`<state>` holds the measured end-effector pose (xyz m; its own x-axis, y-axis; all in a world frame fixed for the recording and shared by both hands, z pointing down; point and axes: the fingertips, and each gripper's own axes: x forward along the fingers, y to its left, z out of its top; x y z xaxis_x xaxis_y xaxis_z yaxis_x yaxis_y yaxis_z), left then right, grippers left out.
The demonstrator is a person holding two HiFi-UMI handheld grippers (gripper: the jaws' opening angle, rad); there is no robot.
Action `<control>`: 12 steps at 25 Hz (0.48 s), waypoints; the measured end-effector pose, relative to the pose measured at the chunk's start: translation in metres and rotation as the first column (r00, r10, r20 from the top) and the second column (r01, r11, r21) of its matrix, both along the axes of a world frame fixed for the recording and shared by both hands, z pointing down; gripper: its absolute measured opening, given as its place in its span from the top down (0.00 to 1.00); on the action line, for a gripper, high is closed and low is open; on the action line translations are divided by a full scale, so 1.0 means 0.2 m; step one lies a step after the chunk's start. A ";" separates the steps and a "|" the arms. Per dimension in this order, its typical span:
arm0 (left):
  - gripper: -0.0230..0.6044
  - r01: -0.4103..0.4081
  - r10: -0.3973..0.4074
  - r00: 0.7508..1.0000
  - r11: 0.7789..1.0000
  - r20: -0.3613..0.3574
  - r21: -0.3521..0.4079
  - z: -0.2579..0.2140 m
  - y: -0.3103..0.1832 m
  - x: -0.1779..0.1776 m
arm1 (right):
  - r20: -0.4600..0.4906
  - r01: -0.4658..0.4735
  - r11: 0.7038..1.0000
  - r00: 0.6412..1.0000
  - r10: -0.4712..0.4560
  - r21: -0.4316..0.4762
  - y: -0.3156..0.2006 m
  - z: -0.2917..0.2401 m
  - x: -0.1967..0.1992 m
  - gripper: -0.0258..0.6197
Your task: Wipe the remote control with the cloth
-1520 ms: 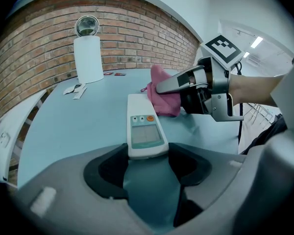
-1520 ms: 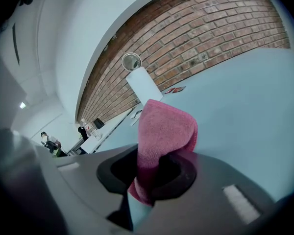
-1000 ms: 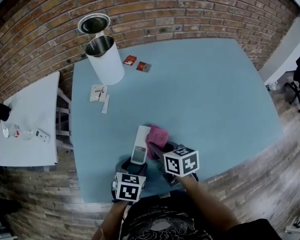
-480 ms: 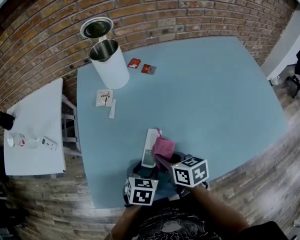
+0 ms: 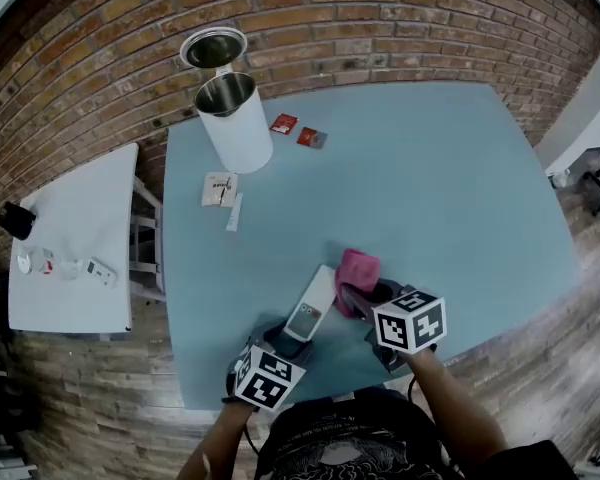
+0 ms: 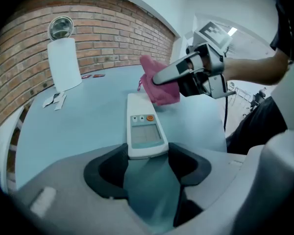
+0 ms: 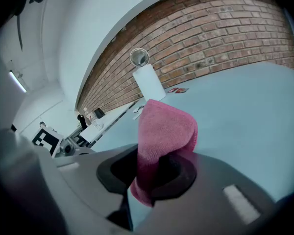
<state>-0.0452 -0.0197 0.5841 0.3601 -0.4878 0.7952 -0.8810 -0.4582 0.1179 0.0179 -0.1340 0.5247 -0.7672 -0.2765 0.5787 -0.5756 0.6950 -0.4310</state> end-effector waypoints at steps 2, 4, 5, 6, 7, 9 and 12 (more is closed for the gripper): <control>0.57 -0.044 0.044 0.999 0.999 0.004 -0.010 0.00 0.01 0.00 | -0.029 -0.002 1.000 1.000 0.003 0.028 -0.08 -0.02 0.05 0.85; 0.57 -0.070 0.070 0.998 0.997 0.008 -0.015 0.00 0.01 0.00 | -0.064 0.013 0.998 0.998 -0.009 0.059 -0.14 -0.03 0.08 0.85; 0.57 -0.080 0.081 0.997 0.997 0.011 -0.015 0.00 0.01 0.00 | -0.083 0.023 0.997 0.996 -0.017 0.072 -0.16 -0.03 0.10 0.85; 0.57 -0.093 0.093 0.996 0.996 0.014 -0.016 0.00 0.02 0.00 | -0.100 0.034 0.996 0.995 -0.026 0.081 -0.17 -0.02 0.11 0.85; 0.57 -0.107 0.108 0.994 0.994 0.017 -0.017 0.00 0.02 0.01 | -0.115 0.046 0.995 0.993 -0.036 0.086 -0.19 -0.01 0.11 0.85; 0.57 -0.139 0.139 0.990 0.990 0.020 -0.020 0.01 0.03 0.01 | -0.140 0.075 0.994 0.988 -0.063 0.085 -0.20 0.02 0.12 0.85; 0.57 -0.172 0.173 0.985 0.985 0.024 -0.030 0.01 0.04 0.01 | -0.157 0.132 0.989 0.980 -0.120 0.069 -0.19 0.07 0.09 0.85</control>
<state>-0.0430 -0.0123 0.5855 0.4158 -0.3982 0.8176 -0.7922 -0.6002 0.1106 0.0349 -0.1719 0.5386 -0.7036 -0.2328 0.6714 -0.5358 0.7944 -0.2861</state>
